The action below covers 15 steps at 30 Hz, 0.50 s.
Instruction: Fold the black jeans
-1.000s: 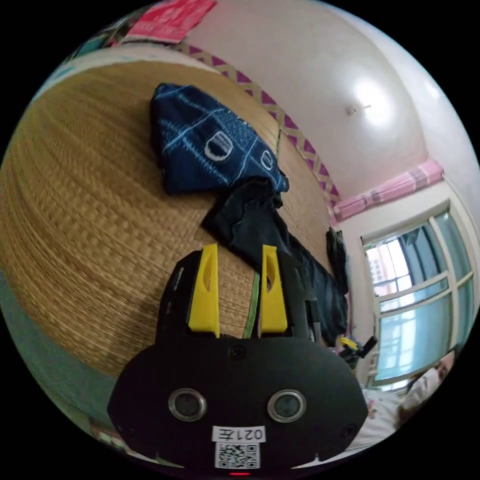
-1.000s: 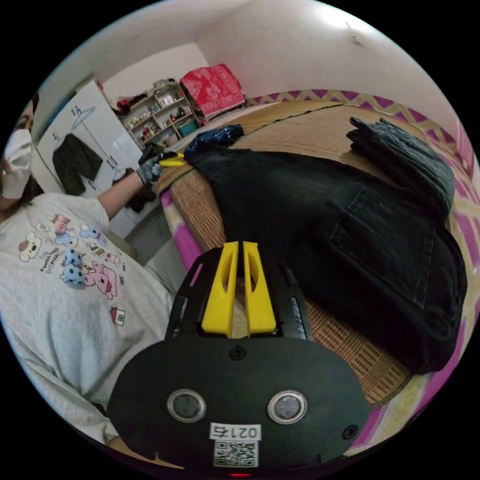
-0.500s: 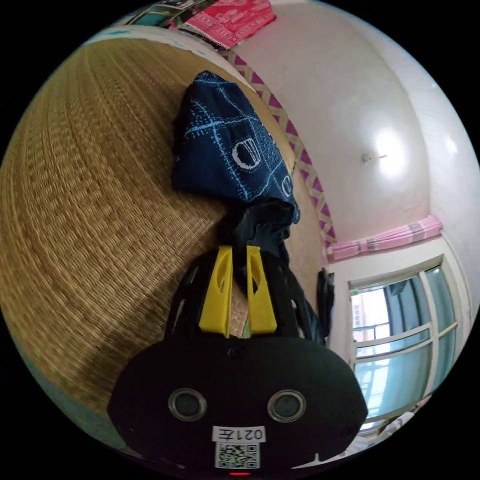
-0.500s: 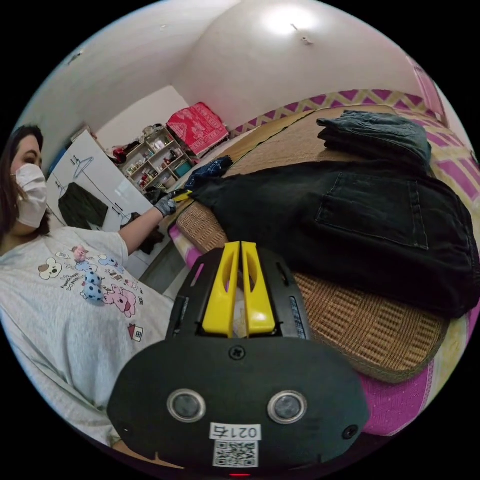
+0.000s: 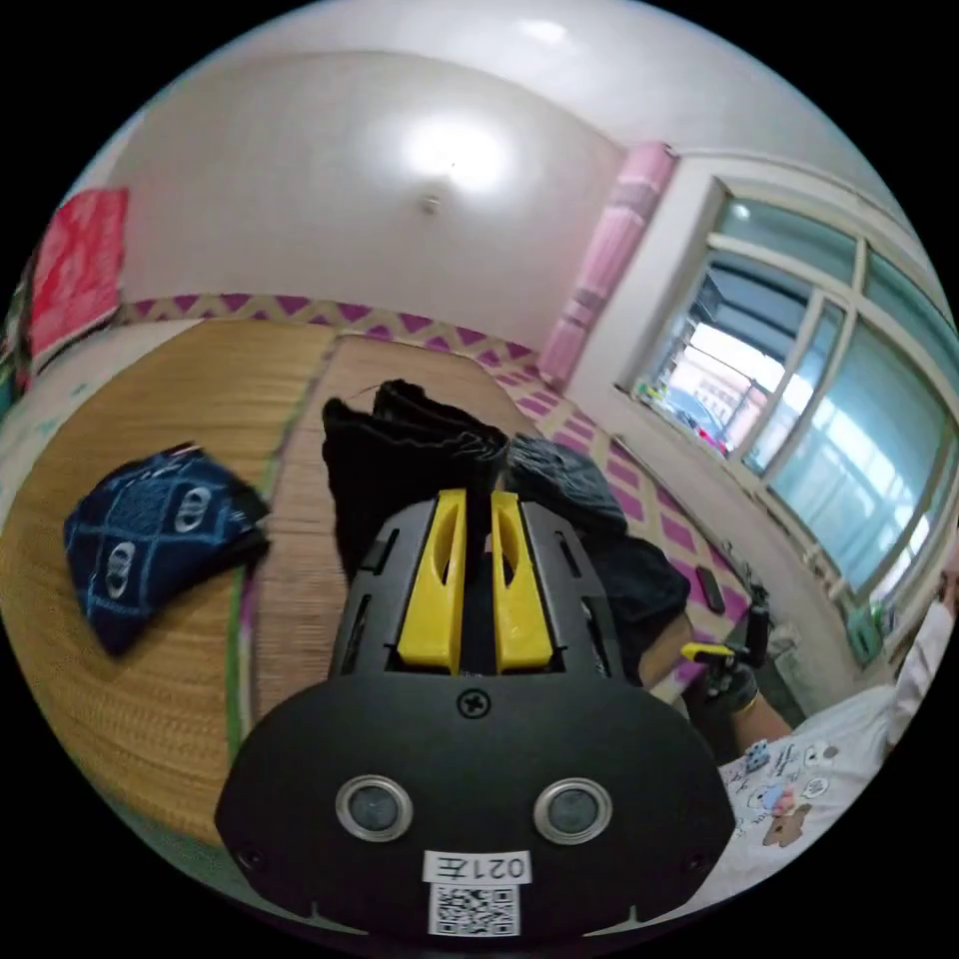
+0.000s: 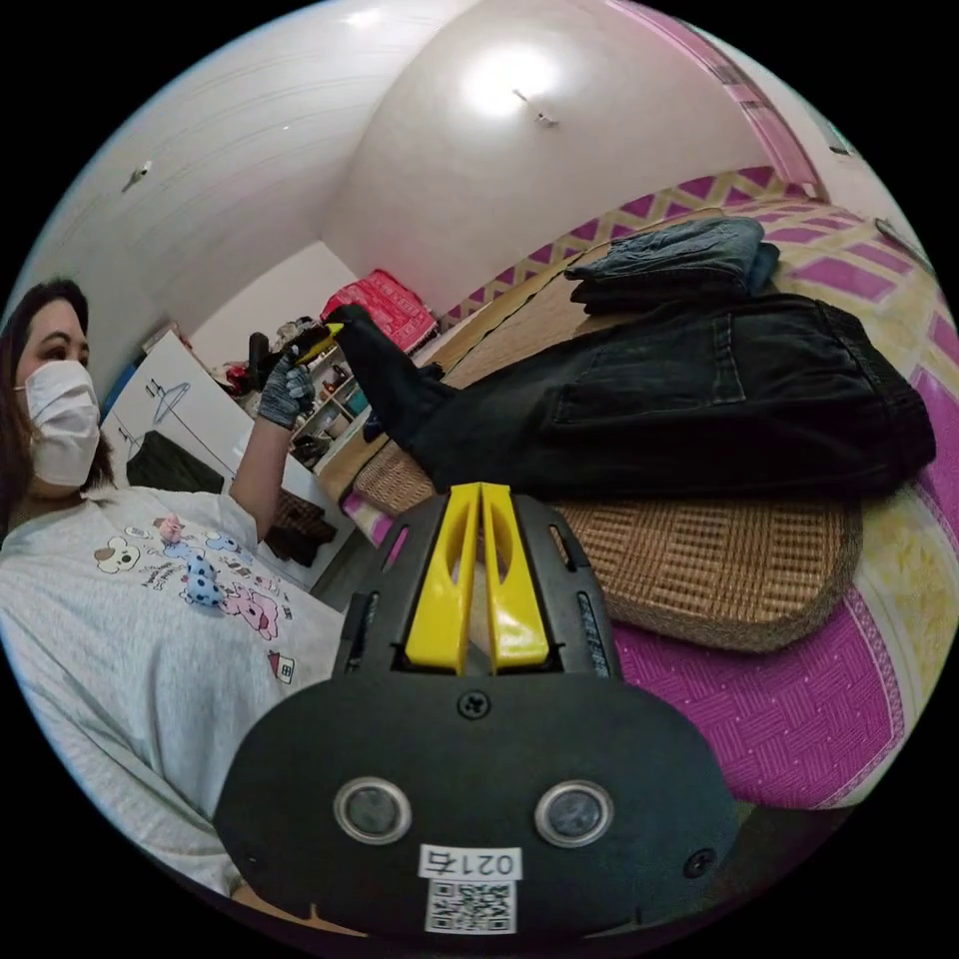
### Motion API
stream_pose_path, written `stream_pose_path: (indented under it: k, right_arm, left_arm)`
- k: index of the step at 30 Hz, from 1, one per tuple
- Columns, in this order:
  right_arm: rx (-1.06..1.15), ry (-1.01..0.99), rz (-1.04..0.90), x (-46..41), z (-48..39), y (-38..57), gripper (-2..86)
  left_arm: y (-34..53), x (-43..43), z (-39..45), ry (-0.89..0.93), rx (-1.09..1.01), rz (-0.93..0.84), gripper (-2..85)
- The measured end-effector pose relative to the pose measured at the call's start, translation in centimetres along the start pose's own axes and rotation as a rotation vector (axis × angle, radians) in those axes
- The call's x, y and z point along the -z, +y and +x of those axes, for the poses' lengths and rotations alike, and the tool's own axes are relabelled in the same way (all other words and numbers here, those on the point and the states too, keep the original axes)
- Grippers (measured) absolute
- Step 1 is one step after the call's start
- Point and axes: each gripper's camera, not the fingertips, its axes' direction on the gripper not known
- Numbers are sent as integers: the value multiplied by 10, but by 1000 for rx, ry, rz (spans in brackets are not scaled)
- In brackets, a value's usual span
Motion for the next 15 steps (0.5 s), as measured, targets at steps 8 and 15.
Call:
stream_pose_path:
  k: [8, 15]
  right_arm:
    - [-46, -3, 63, 44, 18, 23, -5]
    - [-74, 46, 104, 77, 35, 28, 1]
  left_arm:
    - [106, -265, 144, 94, -92, -415, 36]
    - [124, -266, 181, 118, -126, -318, 39]
